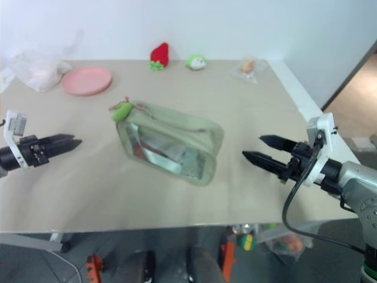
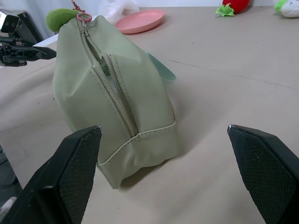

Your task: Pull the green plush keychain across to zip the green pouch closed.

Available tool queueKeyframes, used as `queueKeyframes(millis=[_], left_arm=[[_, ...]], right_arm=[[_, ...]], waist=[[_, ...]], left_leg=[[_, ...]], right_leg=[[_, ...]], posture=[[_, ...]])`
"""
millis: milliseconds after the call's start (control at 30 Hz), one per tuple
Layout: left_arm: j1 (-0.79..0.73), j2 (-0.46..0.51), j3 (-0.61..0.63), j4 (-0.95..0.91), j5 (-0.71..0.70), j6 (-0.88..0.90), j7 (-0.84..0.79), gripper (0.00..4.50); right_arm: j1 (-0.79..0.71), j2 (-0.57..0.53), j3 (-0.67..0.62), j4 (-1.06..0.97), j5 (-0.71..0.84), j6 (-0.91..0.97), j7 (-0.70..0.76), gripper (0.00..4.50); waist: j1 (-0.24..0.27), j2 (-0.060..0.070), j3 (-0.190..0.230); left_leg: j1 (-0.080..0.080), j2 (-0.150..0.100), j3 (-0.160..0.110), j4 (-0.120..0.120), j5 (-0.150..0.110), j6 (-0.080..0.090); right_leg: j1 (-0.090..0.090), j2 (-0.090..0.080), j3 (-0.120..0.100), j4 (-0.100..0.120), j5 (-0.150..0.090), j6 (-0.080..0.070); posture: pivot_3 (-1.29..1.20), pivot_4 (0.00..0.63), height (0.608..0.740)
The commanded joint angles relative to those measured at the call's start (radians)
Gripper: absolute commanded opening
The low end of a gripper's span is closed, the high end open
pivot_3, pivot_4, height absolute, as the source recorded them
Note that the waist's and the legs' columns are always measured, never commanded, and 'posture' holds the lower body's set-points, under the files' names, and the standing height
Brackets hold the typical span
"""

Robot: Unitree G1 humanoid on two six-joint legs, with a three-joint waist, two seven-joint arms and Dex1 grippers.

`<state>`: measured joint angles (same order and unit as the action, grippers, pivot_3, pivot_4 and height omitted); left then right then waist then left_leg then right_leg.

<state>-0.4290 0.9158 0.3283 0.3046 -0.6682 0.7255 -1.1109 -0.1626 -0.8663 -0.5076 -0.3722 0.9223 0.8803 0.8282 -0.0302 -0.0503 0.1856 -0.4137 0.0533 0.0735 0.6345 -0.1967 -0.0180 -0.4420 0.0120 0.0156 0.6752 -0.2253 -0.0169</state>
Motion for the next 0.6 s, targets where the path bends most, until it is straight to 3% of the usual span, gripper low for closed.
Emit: queueKeyframes(millis=[33,267,433,533,600], left_arm=[[-0.034,0.0,0.008,-0.03,-0.007,-0.009,-0.009,3.47],[-0.104,0.001,-0.015,-0.172,-0.071,0.033,-0.061,3.47],[-0.17,-0.001,-0.027,-0.249,-0.145,0.094,-0.1,3.47],[-0.113,0.01,-0.043,-0.415,-0.183,0.036,-0.221,3.47],[-0.122,0.002,-0.064,-0.451,-0.206,0.066,-0.218,3.47]], right_arm=[[-0.004,-0.007,-0.014,-0.035,0.015,-0.017,-0.004,4.48],[-0.045,-0.026,0.006,-0.073,0.045,-0.012,-0.003,4.48],[-0.149,-0.026,0.056,-0.14,0.153,0.028,-0.03,4.48],[-0.177,-0.034,0.182,-0.21,0.125,0.028,-0.009,4.48],[-0.195,-0.031,0.264,-0.206,0.065,0.01,-0.009,4.48]], waist=[[0.0,0.0,0.0],[0.004,0.0,0.0],[0.002,0.0,0.0],[-0.003,0.0,0.0],[-0.002,0.0,0.0]], left_leg=[[0.0,0.0,0.0,0.0,0.0,0.0],[-0.001,-0.001,-0.001,0.001,0.0,0.0],[-0.001,0.0,-0.002,0.001,0.0,0.0],[-0.001,0.0,-0.003,0.001,0.0,0.0],[-0.002,0.0,-0.004,0.001,0.0,-0.001]], right_leg=[[0.0,0.0,0.0,0.0,0.0,0.0],[0.0,0.0,0.0,0.0,0.0,0.0],[0.0,0.001,0.0,0.0,0.0,0.001],[0.0,0.002,-0.001,0.0,0.0,0.0],[0.0,0.001,-0.002,0.0,-0.001,0.0]], posture=[[0.0,0.15,0.74],[0.0,0.15,0.74],[0.0,0.15,0.74],[0.0,0.15,0.74],[0.0,0.15,0.74]])
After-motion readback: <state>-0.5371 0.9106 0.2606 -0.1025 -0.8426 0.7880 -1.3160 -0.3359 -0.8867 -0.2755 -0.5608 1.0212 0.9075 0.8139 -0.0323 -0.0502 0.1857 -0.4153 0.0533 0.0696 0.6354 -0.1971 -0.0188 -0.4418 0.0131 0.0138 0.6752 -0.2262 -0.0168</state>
